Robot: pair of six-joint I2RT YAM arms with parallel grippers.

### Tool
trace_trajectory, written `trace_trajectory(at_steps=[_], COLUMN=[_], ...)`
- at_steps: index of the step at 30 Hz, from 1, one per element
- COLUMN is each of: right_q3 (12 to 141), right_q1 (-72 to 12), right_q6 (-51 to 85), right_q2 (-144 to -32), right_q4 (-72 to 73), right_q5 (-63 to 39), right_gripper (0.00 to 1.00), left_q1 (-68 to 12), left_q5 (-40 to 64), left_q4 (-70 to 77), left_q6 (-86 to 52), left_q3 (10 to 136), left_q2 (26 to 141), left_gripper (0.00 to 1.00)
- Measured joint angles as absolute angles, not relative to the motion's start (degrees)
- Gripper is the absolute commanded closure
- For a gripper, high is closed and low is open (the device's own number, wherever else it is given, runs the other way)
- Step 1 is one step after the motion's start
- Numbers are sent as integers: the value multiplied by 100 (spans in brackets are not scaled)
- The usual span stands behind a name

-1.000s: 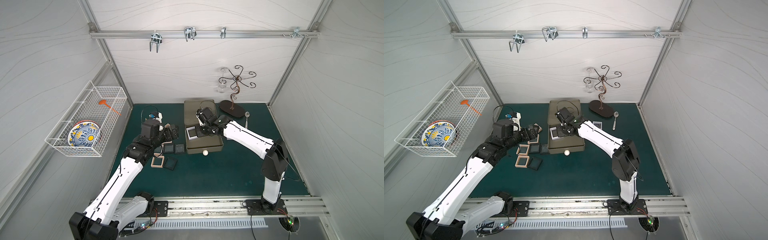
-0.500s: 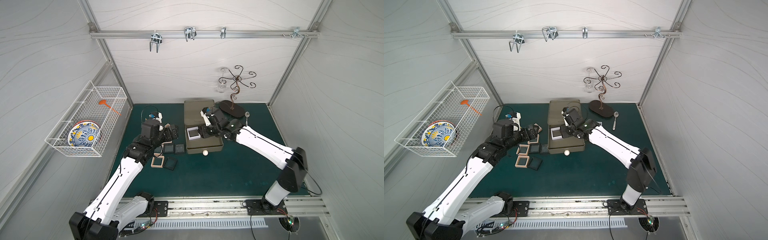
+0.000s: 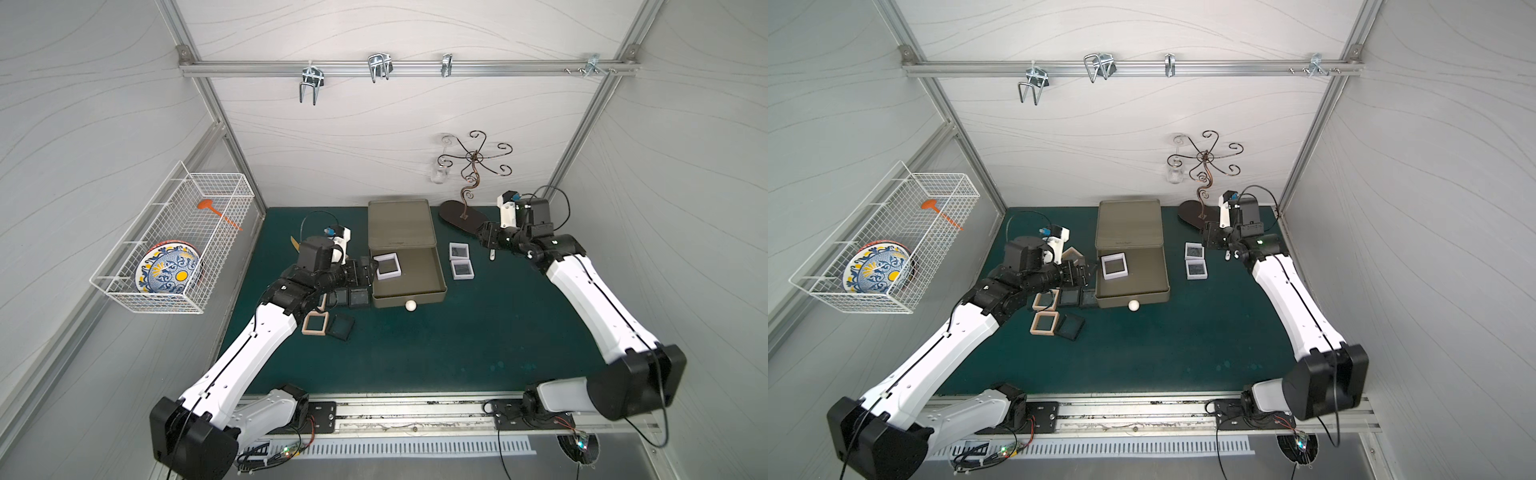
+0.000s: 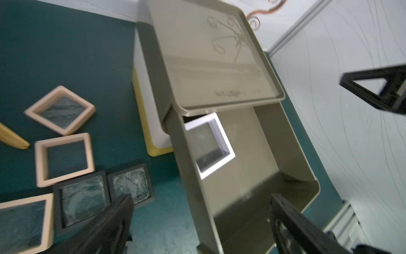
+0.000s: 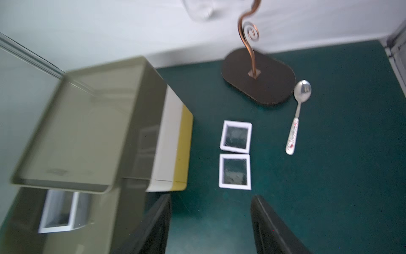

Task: Place the brooch boxes into the drawer by color
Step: Pick up the brooch box from the center of the board.

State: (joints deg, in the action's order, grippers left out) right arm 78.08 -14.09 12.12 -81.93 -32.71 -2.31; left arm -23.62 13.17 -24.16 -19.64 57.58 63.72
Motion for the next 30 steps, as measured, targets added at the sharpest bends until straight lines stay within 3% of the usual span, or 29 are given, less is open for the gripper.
trace_trajectory(at_steps=[11,30], right_q3=[8451,9035], right_q1=[-1009,-1210], right_q6=[585,469], right_q2=[-10521,-11824], right_q4=[-3876,-4064], right_q5=[-384,-200], right_gripper=[50,59], left_q1=[-2554,-2556], left_q5=[1564,1496], left_q4=[-2416,-2418], left_q6=[-1793,-1791], left_q3=[5815,5815], left_q2=[6429,6335], left_gripper=[0,0])
